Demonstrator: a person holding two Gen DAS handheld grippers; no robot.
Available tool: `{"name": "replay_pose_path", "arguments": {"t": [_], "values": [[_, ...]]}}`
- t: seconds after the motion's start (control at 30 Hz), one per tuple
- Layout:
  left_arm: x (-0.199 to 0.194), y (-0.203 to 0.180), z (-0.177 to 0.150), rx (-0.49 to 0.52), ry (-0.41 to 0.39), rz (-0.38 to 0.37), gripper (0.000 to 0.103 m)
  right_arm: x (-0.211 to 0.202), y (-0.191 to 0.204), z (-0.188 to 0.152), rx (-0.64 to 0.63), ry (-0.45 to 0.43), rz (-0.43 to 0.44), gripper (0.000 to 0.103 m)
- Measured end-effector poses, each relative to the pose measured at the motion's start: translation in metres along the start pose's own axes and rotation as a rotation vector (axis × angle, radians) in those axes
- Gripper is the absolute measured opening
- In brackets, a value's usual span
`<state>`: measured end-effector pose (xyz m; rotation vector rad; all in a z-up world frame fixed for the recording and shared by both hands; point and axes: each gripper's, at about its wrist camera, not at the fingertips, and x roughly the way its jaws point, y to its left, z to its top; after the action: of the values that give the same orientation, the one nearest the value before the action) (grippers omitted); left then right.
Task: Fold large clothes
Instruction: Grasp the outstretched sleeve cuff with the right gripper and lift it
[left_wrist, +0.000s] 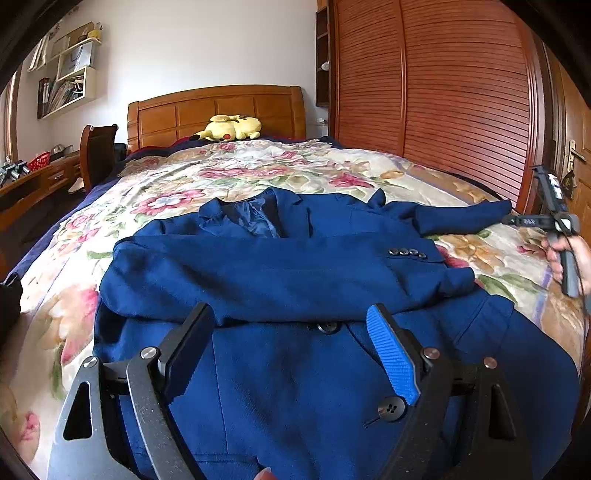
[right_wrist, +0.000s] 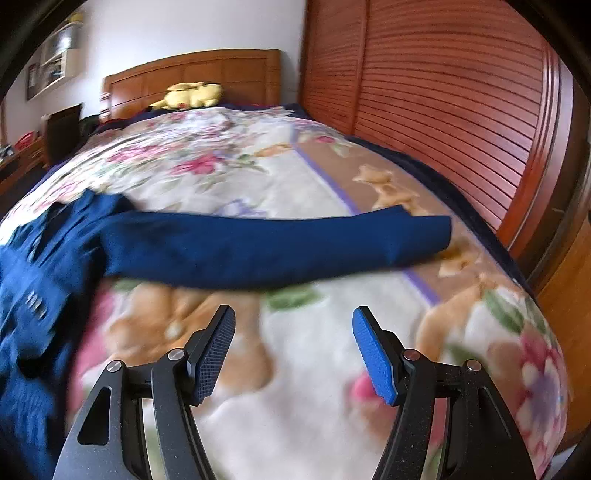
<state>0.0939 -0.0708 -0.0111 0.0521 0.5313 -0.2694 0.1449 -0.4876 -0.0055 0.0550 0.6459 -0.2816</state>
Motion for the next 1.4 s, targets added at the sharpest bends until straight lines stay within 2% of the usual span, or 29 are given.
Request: {"name": "replay_pose_path", "arguments": {"t": [0.3, 0.5, 0.6, 0.77, 1.03, 1.1, 1.13, 1.17, 1.23, 1.3, 1.4], "values": [[-0.002, 0.001, -0.003, -0.010, -0.018, 0.003, 0.085, 0.064, -0.048, 0.035, 0.152, 0.034, -0.113, 0.068], [-0.004, -0.003, -0.003, 0.014, -0.031, 0.010, 0.085, 0.092, -0.065, 0.050, 0.185, 0.066, -0.195, 0.068], [-0.002, -0.005, -0.003, 0.025, -0.026, 0.011, 0.085, 0.100, -0.072, 0.051, 0.215, 0.086, -0.215, 0.068], [0.001, -0.007, -0.003, 0.033, -0.015, 0.007, 0.085, 0.120, -0.084, 0.048, 0.275, 0.123, -0.191, 0.068], [0.001, -0.005, -0.004, 0.025, -0.011, 0.003, 0.085, 0.127, -0.078, 0.046, 0.225, 0.112, -0.207, 0.068], [0.002, -0.005, -0.004, 0.025, -0.011, 0.003, 0.085, 0.124, -0.076, 0.045, 0.206, 0.107, -0.184, 0.060], [0.002, -0.005, -0.004, 0.026, -0.010, 0.003, 0.085, 0.123, -0.073, 0.045, 0.192, 0.104, -0.176, 0.049], [0.002, -0.005, -0.004, 0.026, -0.008, 0.002, 0.085, 0.121, -0.069, 0.046, 0.172, 0.098, -0.172, 0.031], [0.003, -0.005, -0.004, 0.026, -0.005, 0.002, 0.085, 0.113, -0.059, 0.048, 0.118, 0.082, -0.187, 0.009], [0.003, -0.004, -0.004, 0.022, -0.004, 0.001, 0.085, 0.099, -0.048, 0.053, 0.055, 0.056, -0.196, 0.007], [0.000, -0.002, -0.004, 0.011, -0.015, -0.004, 0.085, 0.061, -0.034, 0.068, -0.016, -0.039, -0.205, 0.006]]}}
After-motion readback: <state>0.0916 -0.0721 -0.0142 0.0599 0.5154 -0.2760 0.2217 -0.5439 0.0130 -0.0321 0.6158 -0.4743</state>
